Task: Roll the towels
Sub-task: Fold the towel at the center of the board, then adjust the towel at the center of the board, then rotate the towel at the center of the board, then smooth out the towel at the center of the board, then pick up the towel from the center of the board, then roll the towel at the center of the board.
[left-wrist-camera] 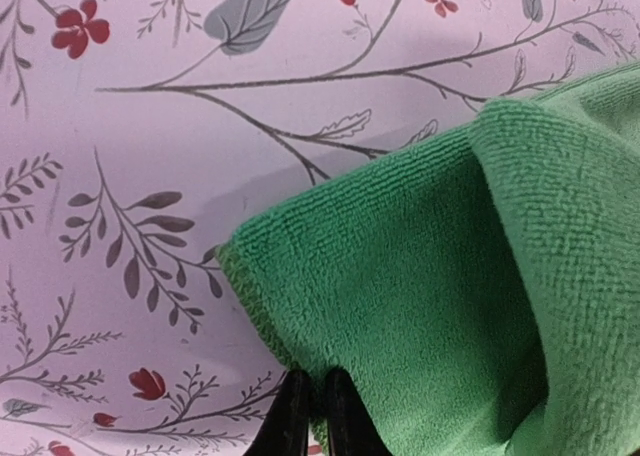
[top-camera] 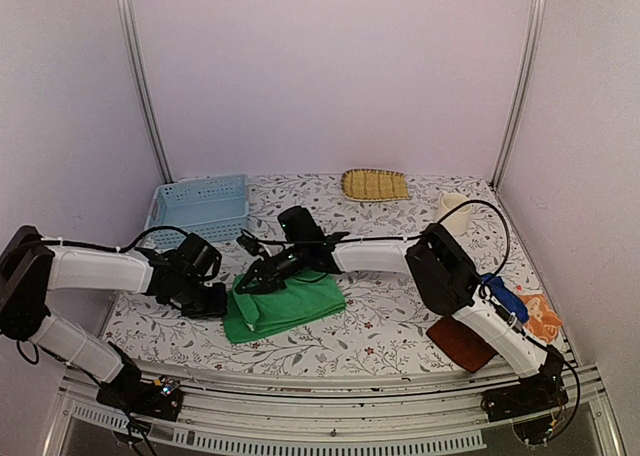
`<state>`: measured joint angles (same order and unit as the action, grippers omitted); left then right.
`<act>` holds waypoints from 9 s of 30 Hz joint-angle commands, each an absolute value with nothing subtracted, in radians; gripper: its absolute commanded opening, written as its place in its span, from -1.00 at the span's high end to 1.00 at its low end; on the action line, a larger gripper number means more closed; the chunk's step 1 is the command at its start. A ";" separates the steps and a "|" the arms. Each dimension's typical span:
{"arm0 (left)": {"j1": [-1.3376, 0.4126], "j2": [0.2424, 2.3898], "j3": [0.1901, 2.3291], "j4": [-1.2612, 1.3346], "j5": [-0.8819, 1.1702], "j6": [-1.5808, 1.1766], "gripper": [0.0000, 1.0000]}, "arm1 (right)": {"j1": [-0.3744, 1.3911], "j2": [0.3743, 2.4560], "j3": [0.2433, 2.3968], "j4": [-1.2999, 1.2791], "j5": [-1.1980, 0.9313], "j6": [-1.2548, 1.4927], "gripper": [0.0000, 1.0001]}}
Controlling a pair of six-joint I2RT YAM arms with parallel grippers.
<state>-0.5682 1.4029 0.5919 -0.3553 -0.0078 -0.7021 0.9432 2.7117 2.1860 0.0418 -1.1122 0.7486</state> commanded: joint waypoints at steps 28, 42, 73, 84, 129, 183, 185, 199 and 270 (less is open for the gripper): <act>-0.544 1.212 0.725 -0.385 -0.034 -0.639 0.65 | 0.798 2.405 2.036 -0.284 -0.995 0.247 0.14; -0.535 1.508 0.737 -0.485 -0.127 -0.656 0.83 | 0.745 2.485 2.020 -0.561 -0.768 -0.198 0.55; -0.694 1.944 1.439 -0.468 -0.040 -0.359 0.62 | 0.697 1.941 1.396 -0.700 -0.907 -0.339 0.43; -0.694 1.734 1.045 -0.500 -0.120 -0.585 0.66 | 0.537 1.841 1.323 -0.625 -0.809 -0.380 0.39; -0.789 1.518 0.683 0.227 0.388 -0.540 1.00 | 0.568 2.217 1.792 -0.680 -0.962 -0.180 0.40; -0.887 1.257 0.670 0.043 -0.351 -0.328 -0.60 | 0.727 1.549 1.195 -0.518 -0.678 -0.819 -0.04; -0.887 1.242 0.655 0.045 -0.326 -0.358 -0.56 | 0.807 1.591 1.159 -0.497 -0.572 -0.858 0.04; -0.885 1.286 0.647 0.016 -0.187 -0.436 -0.49 | 0.962 1.835 1.118 -0.315 -0.292 -0.851 0.21; -1.242 1.772 0.805 0.192 -0.039 0.195 0.99 | 0.750 2.208 1.463 -0.974 -0.963 -0.829 0.83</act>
<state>-1.2430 1.7870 0.7902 0.2035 -0.1120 0.2180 0.7559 2.1994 1.4635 -0.9363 -0.9203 -0.7990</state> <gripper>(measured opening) 0.057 0.083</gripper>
